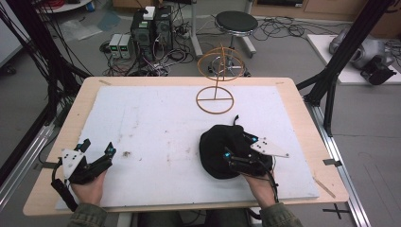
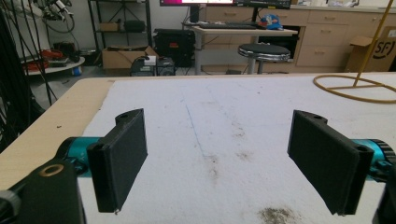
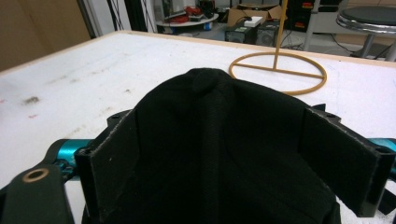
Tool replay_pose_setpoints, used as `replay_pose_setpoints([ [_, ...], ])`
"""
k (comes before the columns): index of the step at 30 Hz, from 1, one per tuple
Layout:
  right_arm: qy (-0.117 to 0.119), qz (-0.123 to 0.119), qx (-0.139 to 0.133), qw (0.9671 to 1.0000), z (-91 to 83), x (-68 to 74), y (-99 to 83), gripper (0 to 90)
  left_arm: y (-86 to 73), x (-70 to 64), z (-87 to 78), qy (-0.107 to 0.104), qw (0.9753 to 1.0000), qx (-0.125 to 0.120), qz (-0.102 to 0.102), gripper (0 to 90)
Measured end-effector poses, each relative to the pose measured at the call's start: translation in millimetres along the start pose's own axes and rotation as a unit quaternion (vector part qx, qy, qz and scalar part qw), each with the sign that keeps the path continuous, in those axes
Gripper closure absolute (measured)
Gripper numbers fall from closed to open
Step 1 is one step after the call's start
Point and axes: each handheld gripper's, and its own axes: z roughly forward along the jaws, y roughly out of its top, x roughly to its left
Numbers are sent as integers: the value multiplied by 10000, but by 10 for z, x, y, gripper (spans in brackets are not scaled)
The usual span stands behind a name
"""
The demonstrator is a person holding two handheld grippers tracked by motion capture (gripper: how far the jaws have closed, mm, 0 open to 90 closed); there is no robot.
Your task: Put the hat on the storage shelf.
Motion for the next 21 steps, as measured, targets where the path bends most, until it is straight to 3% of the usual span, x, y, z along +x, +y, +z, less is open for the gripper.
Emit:
replay_pose_setpoints([
  [10, -110, -133, 378, 9991, 89, 56, -55, 129, -1, 1, -2, 1, 10000, 9, 11, 200],
  [13, -78, -55, 345, 9994, 105, 105, -75, 208, 0, 4, -2, -9, 10000, 21, -7, 201],
  [17, -223, -167, 312, 9991, 91, 139, -75, 294, 6, 9, -2, -33, 10000, 67, -42, 204],
  [19, -341, -300, 351, 9984, 80, 164, -80, 417, 7, 7, -1, -31, 10000, 67, -55, 204],
  [20, -322, -244, 408, 9984, 77, 173, -80, 462, 8, 5, -1, -29, 10000, 65, -60, 204],
  [21, -322, -244, 408, 9984, 77, 173, -80, 462, 8, 6, -2, -35, 10000, 74, -51, 204],
])
